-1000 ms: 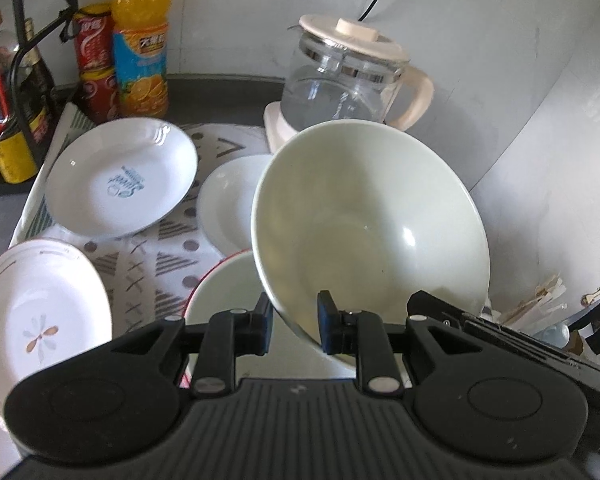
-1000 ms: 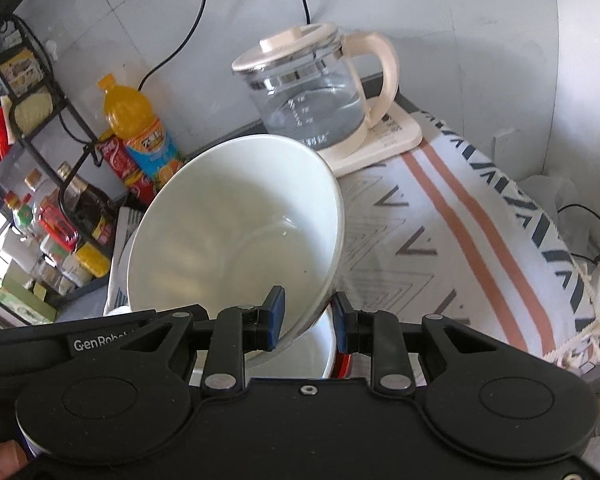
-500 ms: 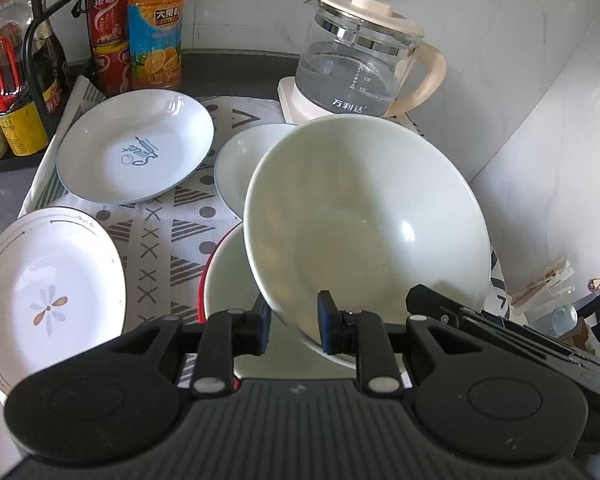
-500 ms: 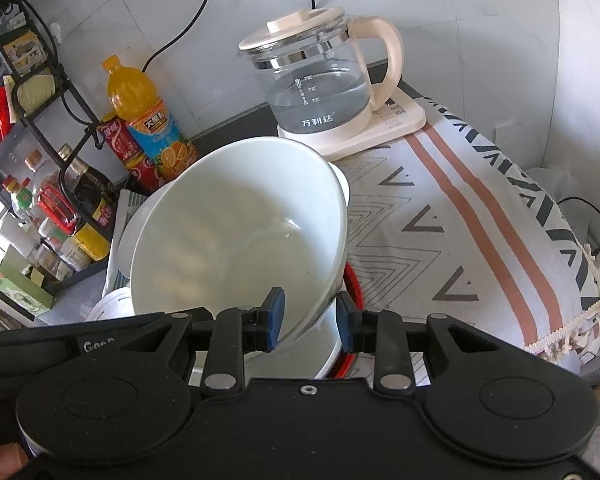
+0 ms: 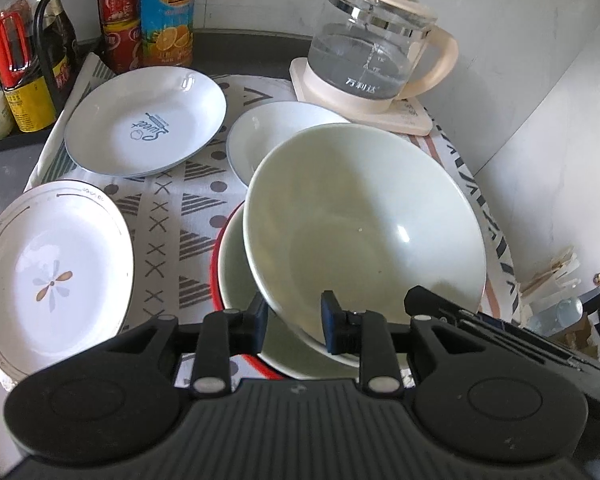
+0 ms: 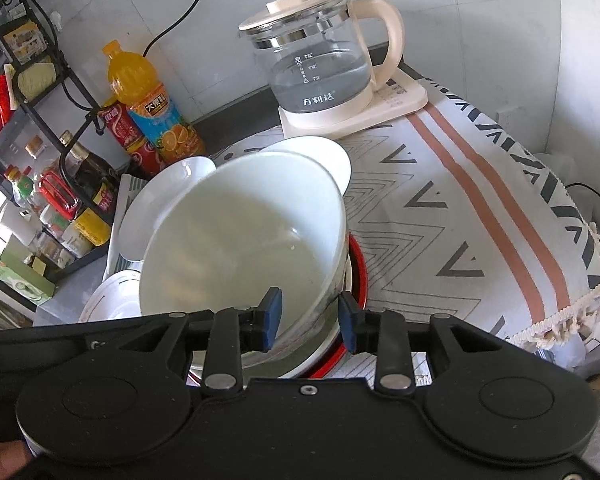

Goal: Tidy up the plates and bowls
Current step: 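Lower the bowl into the stack and open both grippers, then move both grippers toward the white plate printed 'Sweet'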

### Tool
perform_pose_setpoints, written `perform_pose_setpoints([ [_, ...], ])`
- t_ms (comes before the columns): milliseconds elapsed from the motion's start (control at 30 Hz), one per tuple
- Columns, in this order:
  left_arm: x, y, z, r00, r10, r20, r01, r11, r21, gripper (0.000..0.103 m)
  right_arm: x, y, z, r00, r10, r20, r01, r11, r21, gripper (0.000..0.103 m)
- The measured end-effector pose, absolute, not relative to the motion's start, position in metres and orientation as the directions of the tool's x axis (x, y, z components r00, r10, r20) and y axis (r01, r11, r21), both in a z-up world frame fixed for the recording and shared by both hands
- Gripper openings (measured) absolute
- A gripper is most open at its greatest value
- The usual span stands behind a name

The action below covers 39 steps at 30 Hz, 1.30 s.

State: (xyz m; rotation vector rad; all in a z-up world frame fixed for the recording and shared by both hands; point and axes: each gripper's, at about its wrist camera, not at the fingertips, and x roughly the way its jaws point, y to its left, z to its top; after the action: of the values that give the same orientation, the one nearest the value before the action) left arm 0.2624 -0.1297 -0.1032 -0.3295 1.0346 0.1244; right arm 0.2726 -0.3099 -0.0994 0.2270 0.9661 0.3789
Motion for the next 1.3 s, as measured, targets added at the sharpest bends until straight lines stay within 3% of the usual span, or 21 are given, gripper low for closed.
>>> perform_pose_setpoints([
  [433,0.259,-0.115,-0.094,0.521,-0.019,-0.853,-0.294,0.934,-0.201,0.032,0.273,-0.31,-0.076,0.545,0.441,-0.713,-0.241,0.897,0.371,0.034],
  [500,0.256,-0.114,-0.088,0.536,-0.014,-0.844,-0.29,0.936,-0.199,0.034,0.271,-0.306,-0.073,0.549,0.457,-0.7,-0.259,0.889,0.377,0.043],
  [700,0.247,-0.104,-0.077,0.555,0.005,-0.832,-0.317,0.926,-0.206,0.041,0.268,-0.291,-0.064,0.547,0.49,-0.679,-0.299,0.872,0.388,0.056],
  [1000,0.231,-0.079,-0.066,0.562,0.08,-0.823,-0.395,0.901,-0.182,0.059,0.268,-0.274,-0.057,0.534,0.536,-0.653,-0.352,0.844,0.405,0.085],
  [1233,0.217,-0.057,-0.063,0.552,0.129,-0.824,-0.451,0.877,-0.166,0.08,0.269,-0.257,-0.053,0.508,0.565,-0.65,-0.398,0.823,0.404,0.094],
  [1300,0.213,-0.05,-0.064,0.546,0.132,-0.827,-0.465,0.87,-0.168,0.081,0.269,-0.251,-0.052,0.502,0.566,-0.654,-0.408,0.822,0.398,0.096],
])
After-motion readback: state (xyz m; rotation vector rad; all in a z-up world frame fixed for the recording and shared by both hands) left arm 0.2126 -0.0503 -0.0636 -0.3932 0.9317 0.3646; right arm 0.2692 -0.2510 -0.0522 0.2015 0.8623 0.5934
